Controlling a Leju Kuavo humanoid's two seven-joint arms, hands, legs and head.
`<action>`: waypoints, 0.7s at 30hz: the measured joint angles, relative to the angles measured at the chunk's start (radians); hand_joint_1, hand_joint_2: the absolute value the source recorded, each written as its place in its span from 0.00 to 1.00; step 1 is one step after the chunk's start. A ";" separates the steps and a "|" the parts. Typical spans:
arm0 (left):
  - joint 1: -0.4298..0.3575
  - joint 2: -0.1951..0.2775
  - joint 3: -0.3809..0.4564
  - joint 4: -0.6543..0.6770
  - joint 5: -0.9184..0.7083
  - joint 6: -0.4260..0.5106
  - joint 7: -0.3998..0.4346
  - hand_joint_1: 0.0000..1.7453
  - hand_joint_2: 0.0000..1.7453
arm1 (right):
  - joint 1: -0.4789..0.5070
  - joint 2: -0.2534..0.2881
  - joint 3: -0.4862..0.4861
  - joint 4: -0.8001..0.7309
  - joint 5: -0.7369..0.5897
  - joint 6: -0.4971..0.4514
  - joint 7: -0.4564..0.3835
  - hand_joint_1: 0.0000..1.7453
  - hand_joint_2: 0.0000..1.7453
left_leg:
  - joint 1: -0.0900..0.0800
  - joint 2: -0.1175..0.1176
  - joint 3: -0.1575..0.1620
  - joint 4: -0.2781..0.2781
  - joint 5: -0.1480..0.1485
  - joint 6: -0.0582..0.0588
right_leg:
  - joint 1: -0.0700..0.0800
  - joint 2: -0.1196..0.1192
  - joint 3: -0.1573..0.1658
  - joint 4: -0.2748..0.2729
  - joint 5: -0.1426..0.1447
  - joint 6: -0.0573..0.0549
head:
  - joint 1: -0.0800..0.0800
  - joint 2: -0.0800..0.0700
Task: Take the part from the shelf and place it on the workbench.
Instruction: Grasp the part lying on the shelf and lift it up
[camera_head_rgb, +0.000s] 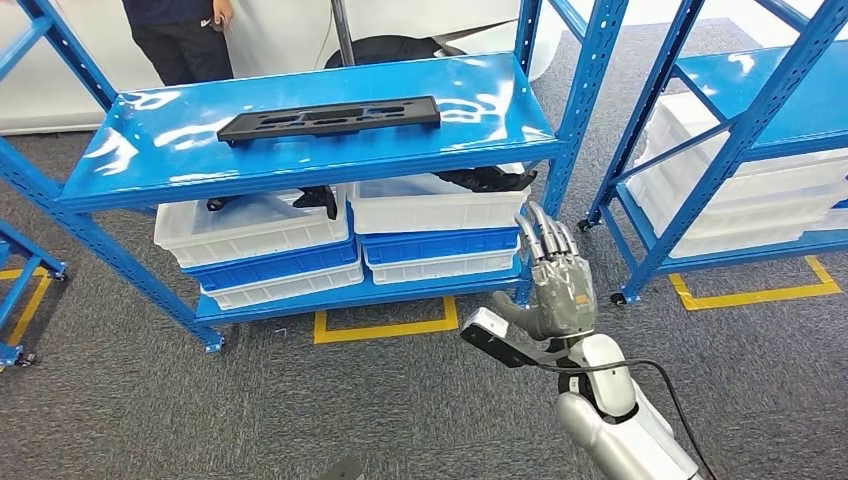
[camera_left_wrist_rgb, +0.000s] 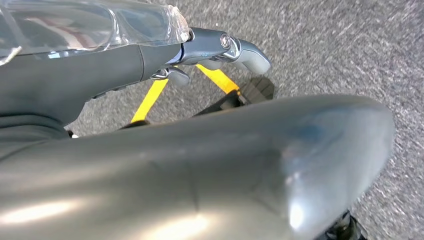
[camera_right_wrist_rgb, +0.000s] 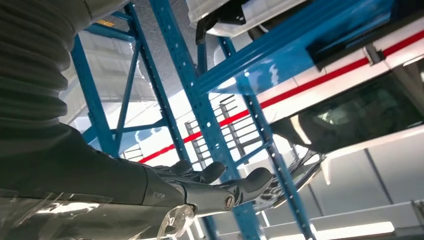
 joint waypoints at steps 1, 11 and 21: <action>-0.002 0.000 -0.003 0.000 -0.003 -0.002 0.002 0.00 0.00 | -0.008 0.008 0.016 0.016 0.007 0.000 0.000 0.00 1.00 | 0.000 0.000 0.000 0.000 0.000 0.000 | 0.000 0.000 0.000 0.000 0.000 0.000 | 0.000 0.000; -0.022 -0.011 -0.024 0.000 -0.023 -0.012 0.015 0.00 0.00 | -0.074 0.091 0.140 0.154 0.057 -0.002 -0.009 0.00 1.00 | 0.000 0.000 -0.001 0.000 0.000 0.000 | 0.000 0.000 -0.001 0.000 0.000 0.000 | 0.000 0.000; -0.024 -0.013 -0.041 0.000 -0.035 -0.012 0.018 0.00 0.00 | -0.103 0.140 0.202 0.236 0.054 -0.001 -0.015 0.00 1.00 | 0.000 0.000 -0.001 0.000 0.000 0.000 | 0.000 0.000 -0.002 0.000 0.000 0.000 | 0.000 0.000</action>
